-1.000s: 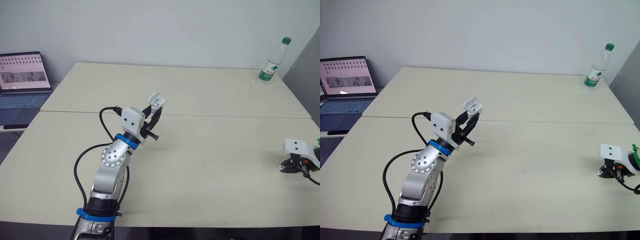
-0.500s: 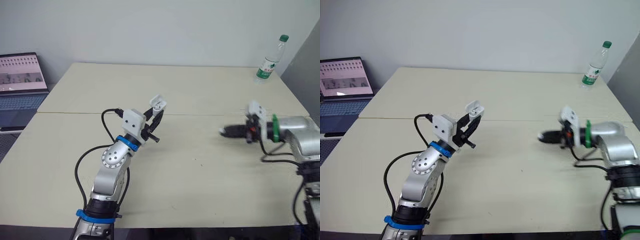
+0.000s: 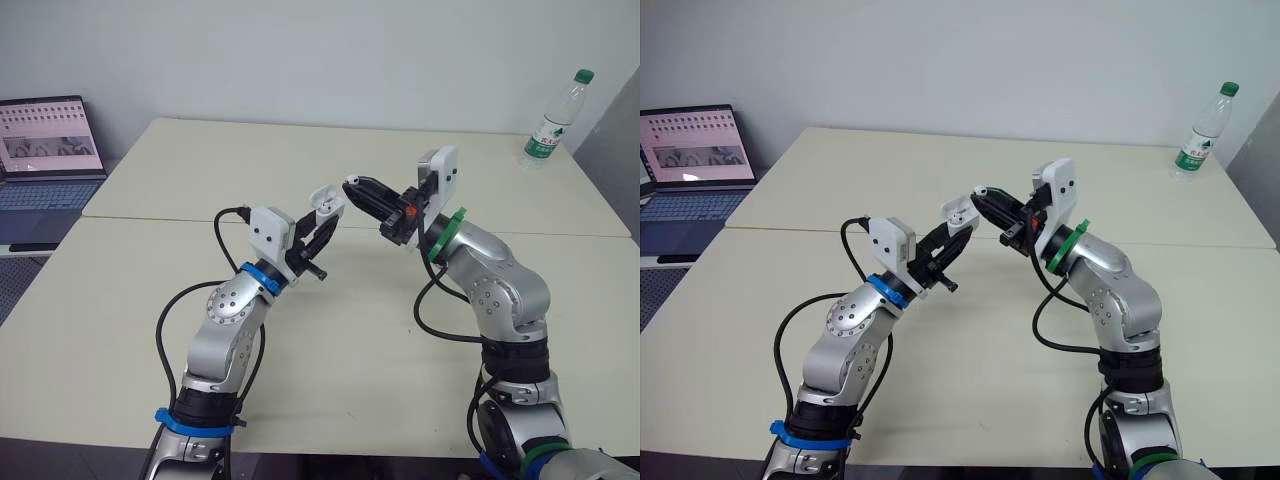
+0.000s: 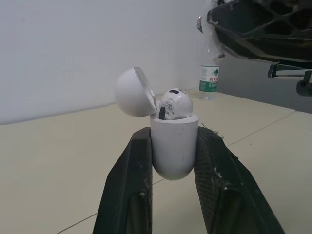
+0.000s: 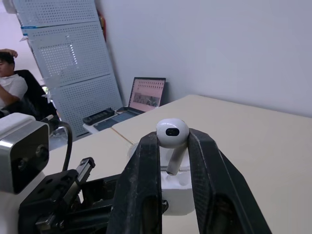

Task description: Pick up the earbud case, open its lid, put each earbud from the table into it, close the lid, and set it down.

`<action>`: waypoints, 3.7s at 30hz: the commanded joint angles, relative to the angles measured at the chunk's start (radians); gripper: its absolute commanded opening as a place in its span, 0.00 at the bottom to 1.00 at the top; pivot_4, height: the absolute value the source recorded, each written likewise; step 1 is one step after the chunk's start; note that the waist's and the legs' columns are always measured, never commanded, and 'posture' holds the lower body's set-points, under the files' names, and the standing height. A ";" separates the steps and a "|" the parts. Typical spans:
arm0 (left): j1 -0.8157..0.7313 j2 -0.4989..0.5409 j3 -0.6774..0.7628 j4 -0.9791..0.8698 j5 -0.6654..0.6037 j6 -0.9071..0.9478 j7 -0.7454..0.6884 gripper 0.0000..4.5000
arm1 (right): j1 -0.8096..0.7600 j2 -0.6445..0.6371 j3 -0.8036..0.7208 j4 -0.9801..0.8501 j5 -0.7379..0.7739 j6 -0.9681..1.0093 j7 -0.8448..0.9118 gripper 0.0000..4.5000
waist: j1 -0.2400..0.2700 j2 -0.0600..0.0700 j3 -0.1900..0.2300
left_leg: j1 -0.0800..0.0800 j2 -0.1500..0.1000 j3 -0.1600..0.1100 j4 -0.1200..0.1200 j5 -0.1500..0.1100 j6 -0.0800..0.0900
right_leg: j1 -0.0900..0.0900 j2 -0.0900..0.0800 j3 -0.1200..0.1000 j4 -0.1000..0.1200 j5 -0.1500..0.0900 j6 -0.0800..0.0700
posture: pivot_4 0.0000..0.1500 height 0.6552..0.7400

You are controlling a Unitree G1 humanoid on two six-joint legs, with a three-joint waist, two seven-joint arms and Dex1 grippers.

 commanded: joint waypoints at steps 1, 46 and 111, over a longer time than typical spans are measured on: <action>-0.027 -0.013 0.012 -0.050 -0.028 0.010 0.002 0.18 | 0.007 0.030 0.017 -0.056 0.013 -0.030 -0.046 0.09 | -0.001 0.000 0.000 | 0.000 0.000 0.000 0.000 0.000 0.000 | 0.000 0.000 0.000 0.000 0.000 0.000 | 1.00 1.00; -0.023 -0.038 -0.011 -0.096 -0.049 0.023 -0.031 0.18 | 0.026 -0.032 0.048 0.052 0.026 -0.152 -0.015 0.46 | -0.002 0.000 0.000 | 0.000 0.000 0.001 -0.001 0.000 0.000 | -0.001 0.001 0.001 -0.001 0.000 0.000 | 1.00 1.00; -0.020 -0.032 -0.006 -0.070 -0.028 0.007 -0.021 0.18 | 0.035 -0.110 0.010 -0.008 0.131 -0.040 -0.026 0.46 | -0.002 0.000 0.000 | 0.000 0.000 0.001 -0.002 0.000 0.000 | -0.001 0.001 0.001 -0.002 0.000 0.000 | 1.00 1.00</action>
